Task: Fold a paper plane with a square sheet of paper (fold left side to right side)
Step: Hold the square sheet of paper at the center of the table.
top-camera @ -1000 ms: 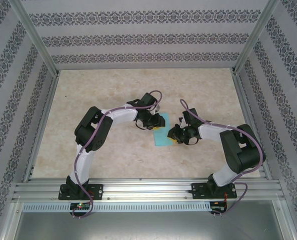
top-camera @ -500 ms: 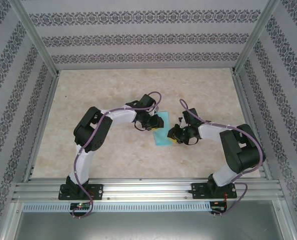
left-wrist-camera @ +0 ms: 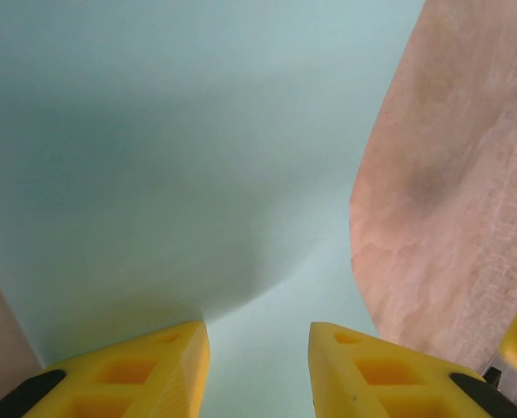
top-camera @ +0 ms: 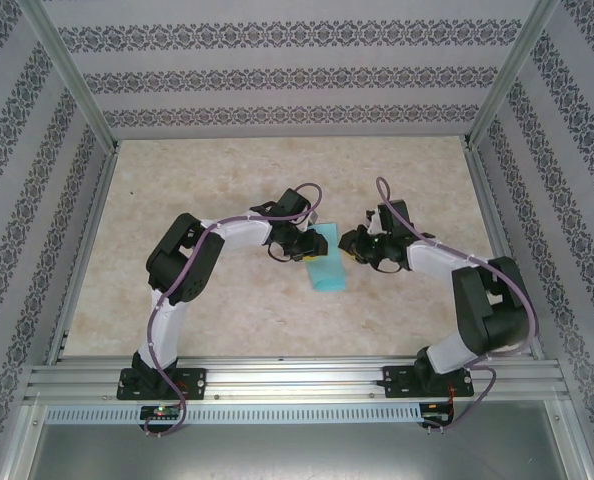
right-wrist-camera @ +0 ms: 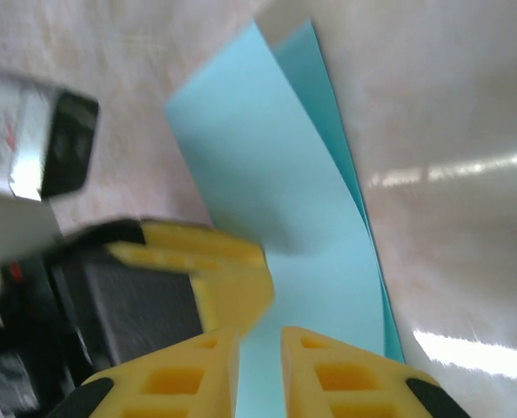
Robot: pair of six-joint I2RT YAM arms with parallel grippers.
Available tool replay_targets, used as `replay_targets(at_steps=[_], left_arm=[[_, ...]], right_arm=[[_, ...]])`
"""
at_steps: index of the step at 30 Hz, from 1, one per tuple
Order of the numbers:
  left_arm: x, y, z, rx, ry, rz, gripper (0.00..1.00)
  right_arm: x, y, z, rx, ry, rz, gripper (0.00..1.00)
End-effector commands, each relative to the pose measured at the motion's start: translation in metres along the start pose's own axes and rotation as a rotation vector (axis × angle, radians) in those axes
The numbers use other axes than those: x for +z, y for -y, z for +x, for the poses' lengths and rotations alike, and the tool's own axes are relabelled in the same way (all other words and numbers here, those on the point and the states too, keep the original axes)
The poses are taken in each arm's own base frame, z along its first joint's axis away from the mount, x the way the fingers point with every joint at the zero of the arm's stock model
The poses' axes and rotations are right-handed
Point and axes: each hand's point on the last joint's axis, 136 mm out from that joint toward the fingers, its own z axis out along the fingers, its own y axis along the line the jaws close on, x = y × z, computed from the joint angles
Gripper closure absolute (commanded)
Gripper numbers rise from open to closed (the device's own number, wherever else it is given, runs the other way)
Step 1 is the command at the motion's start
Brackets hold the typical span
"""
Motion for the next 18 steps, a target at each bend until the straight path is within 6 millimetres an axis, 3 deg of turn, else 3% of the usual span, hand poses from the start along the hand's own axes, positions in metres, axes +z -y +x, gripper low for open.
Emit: replay_targets(at_steps=[1, 8, 12, 18], left_arm=[[0.012, -0.049, 0.018, -0.042, -0.041, -0.148, 0.61], [0.013, -0.046, 0.019, -0.031, -0.041, -0.151, 0.61], [0.013, -0.044, 0.019, -0.021, -0.041, -0.144, 0.61], [0.009, -0.038, 0.023, 0.017, -0.042, -0.127, 0.60]], right_arm=[[0.016, -0.017, -0.027, 0.010, 0.028, -0.056, 0.83], [0.055, -0.013, -0.050, 0.062, 0.003, -0.060, 0.87], [0.068, -0.004, -0.047, 0.071, -0.022, -0.037, 0.87], [0.078, 0.028, -0.036, 0.095, -0.060, 0.083, 0.87]])
